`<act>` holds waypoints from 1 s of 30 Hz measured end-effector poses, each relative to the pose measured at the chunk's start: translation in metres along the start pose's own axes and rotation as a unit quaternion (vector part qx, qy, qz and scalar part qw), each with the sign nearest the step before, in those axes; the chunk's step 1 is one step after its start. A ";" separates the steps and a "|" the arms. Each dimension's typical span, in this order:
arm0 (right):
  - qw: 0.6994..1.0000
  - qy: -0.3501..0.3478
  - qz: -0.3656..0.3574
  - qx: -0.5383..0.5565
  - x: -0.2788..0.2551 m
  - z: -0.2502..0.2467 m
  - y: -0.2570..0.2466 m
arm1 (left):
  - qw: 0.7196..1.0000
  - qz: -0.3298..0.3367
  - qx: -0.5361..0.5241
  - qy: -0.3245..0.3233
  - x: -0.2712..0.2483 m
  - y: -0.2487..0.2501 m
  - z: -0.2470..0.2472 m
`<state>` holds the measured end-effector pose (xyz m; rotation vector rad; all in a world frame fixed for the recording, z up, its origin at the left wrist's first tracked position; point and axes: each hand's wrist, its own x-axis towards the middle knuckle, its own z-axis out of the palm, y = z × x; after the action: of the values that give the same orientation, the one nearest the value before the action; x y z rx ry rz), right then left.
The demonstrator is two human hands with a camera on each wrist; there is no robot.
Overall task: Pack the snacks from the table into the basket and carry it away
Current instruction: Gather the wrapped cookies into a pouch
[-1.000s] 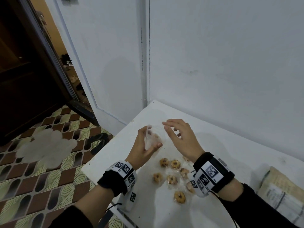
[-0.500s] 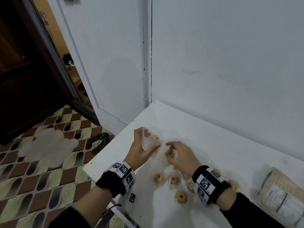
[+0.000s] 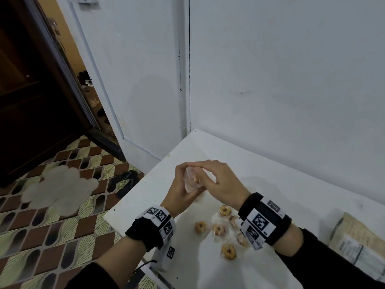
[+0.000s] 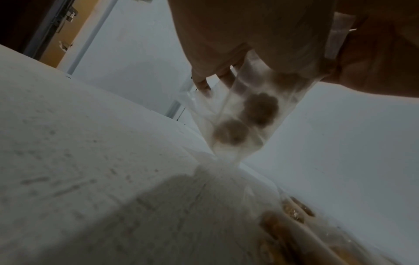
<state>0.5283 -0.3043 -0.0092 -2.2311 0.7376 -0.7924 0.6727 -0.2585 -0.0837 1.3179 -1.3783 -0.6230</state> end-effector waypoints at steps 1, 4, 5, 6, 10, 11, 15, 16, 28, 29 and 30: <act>1.000 -0.024 0.015 -0.014 -0.001 -0.001 -0.001 | 1.000 0.000 -0.002 -0.002 0.000 0.001 0.000; 0.991 -0.110 0.070 -0.015 -0.001 -0.006 -0.001 | 1.000 0.013 -0.004 -0.011 0.002 0.001 0.002; 0.991 -0.112 0.075 -0.014 -0.002 -0.009 0.000 | 1.000 0.013 -0.003 -0.015 0.002 -0.001 0.002; 0.992 -0.096 0.076 -0.010 -0.002 -0.012 0.003 | 1.000 0.006 -0.002 -0.016 0.003 -0.001 0.002; 0.996 -0.049 0.070 0.006 -0.004 -0.016 0.008 | 1.000 -0.016 0.003 -0.022 0.006 -0.005 0.003; 0.995 -0.070 0.065 -0.005 -0.005 -0.013 0.007 | 1.000 -0.009 0.002 -0.029 0.007 -0.004 0.005; 0.988 -0.139 0.063 -0.020 -0.007 0.000 0.011 | 0.999 0.007 0.007 -0.038 0.011 -0.006 0.010; 0.991 -0.116 0.061 0.004 -0.006 -0.003 0.013 | 0.999 -0.003 0.004 -0.034 0.011 -0.007 0.009; 0.916 -0.202 0.225 -0.264 -0.057 0.003 0.082 | 0.999 -0.030 0.024 0.005 0.010 -0.014 -0.006; 0.920 -0.196 0.219 -0.259 -0.058 0.005 0.082 | 0.999 -0.029 0.024 0.002 0.009 -0.014 -0.005; 0.931 -0.177 0.214 -0.237 -0.058 0.005 0.082 | 0.999 -0.030 0.024 0.000 0.009 -0.013 -0.005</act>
<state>0.4699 -0.3149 -0.0906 -2.3907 1.2717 0.0146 0.6831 -0.2684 -0.0910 1.4023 -1.3647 -0.6332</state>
